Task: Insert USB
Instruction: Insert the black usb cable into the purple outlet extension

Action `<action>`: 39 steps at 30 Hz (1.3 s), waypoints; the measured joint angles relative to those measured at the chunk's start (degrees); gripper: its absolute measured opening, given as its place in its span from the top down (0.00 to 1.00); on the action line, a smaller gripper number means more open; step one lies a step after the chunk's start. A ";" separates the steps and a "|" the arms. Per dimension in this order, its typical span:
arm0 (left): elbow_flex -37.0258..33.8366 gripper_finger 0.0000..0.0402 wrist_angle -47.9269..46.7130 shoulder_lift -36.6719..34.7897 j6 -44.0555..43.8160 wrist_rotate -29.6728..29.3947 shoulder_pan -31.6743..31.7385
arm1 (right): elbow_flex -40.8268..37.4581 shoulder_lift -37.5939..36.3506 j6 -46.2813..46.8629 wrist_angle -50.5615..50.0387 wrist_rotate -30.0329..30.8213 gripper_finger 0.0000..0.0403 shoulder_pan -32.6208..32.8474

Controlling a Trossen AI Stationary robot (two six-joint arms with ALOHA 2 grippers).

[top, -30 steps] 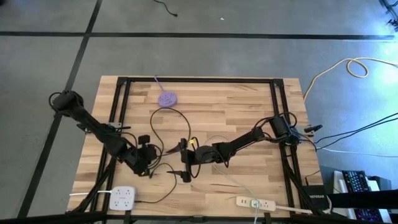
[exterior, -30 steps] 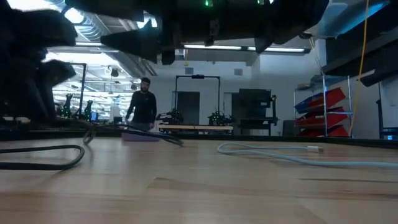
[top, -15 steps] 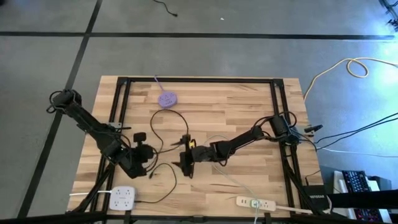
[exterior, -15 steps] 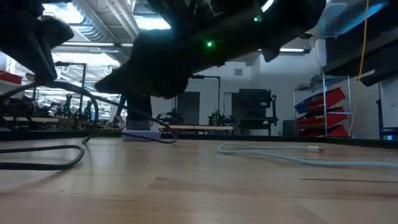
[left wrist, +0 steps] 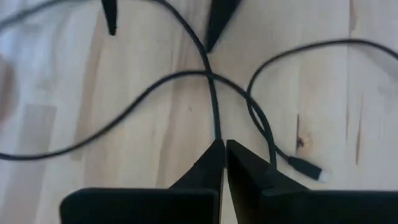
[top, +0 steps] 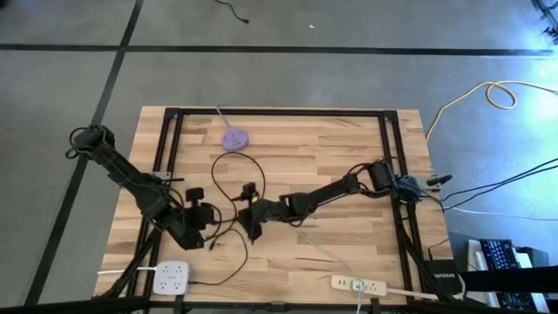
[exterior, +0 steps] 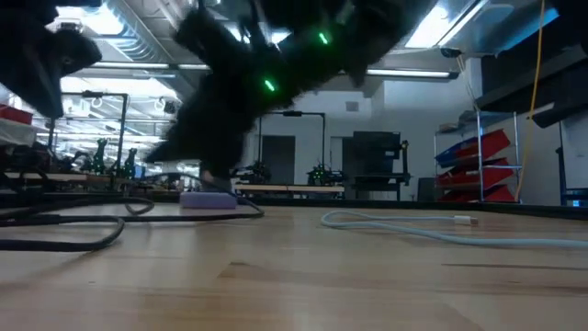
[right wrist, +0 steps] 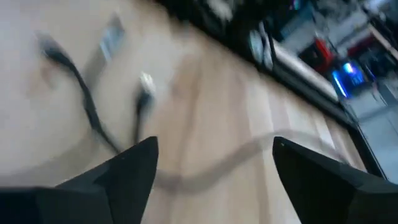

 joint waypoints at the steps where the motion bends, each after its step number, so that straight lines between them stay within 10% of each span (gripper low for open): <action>1: -0.81 1.00 -0.09 0.08 -1.30 -0.45 -0.25 | 2.22 0.84 1.37 -0.93 -1.53 0.28 0.08; 10: -7.90 0.92 3.25 0.26 -8.42 0.67 -4.95 | 16.55 11.11 3.83 -13.26 -10.06 0.29 -0.26; 26: -8.13 0.35 5.60 0.28 -14.80 8.71 -12.30 | 18.62 12.91 8.98 -13.02 -10.62 0.29 -0.26; 39: -8.13 0.39 6.24 7.87 -13.85 9.70 -12.18 | 18.62 12.91 10.01 -13.11 -10.62 0.29 -0.26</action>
